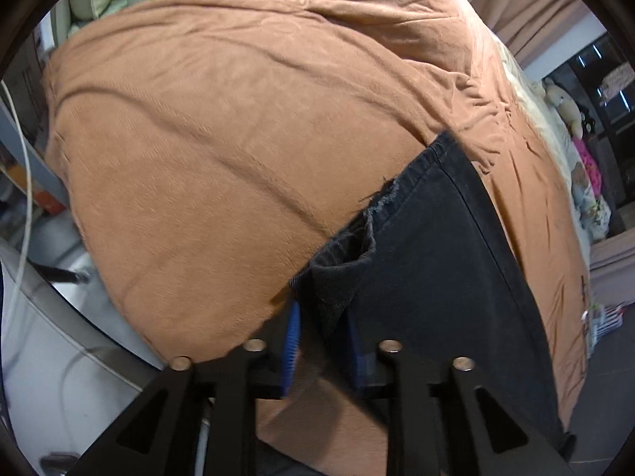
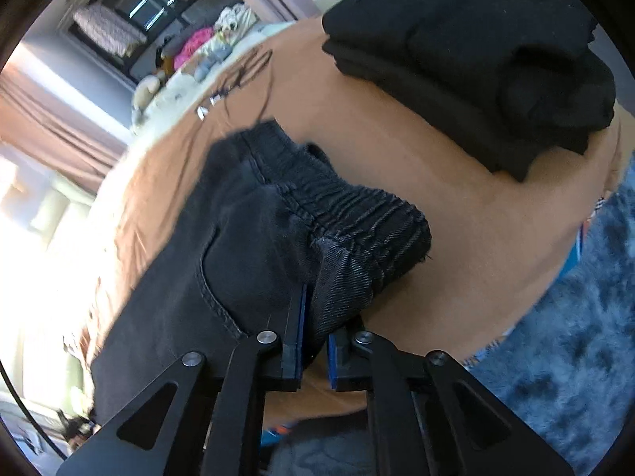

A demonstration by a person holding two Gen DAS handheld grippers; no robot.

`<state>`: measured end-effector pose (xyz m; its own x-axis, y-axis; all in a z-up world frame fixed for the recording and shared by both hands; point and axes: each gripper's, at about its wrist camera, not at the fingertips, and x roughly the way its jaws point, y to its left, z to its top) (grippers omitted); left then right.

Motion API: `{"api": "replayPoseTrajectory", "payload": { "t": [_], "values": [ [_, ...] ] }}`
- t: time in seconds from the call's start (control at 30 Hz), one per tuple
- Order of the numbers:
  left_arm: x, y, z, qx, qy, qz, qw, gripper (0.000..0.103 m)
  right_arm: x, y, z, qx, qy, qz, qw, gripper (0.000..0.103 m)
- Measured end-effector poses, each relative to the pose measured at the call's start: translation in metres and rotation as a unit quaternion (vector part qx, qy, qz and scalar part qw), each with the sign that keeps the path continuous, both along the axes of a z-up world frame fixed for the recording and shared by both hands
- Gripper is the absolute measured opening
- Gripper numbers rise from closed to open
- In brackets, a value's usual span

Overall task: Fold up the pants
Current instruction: 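Release the pants and regrasp the leg edge with the left tool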

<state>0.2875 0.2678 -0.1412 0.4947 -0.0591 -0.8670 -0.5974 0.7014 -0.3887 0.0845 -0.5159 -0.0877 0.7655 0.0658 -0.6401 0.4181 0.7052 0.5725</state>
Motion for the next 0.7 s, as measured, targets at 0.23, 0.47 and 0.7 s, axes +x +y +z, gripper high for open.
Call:
{"api": "replayPoseTrajectory", "payload": {
  "t": [0.23, 0.47, 0.7],
  "values": [
    [-0.001, 0.008, 0.027, 0.032, -0.016, 0.005, 0.9993, 0.057, -0.032, 0.017, 0.025, -0.069, -0.009, -0.033, 0.997, 0.075],
    [0.017, 0.0, 0.042, 0.033, -0.037, -0.006, 0.9988, 0.057, -0.046, 0.027, 0.048, -0.101, -0.034, -0.028, 0.994, 0.075],
    [0.046, -0.022, 0.051, 0.029, -0.048, -0.026, 0.9981, 0.057, -0.005, 0.062, 0.075, -0.163, -0.041, 0.041, 0.985, 0.075]
  ]
}}
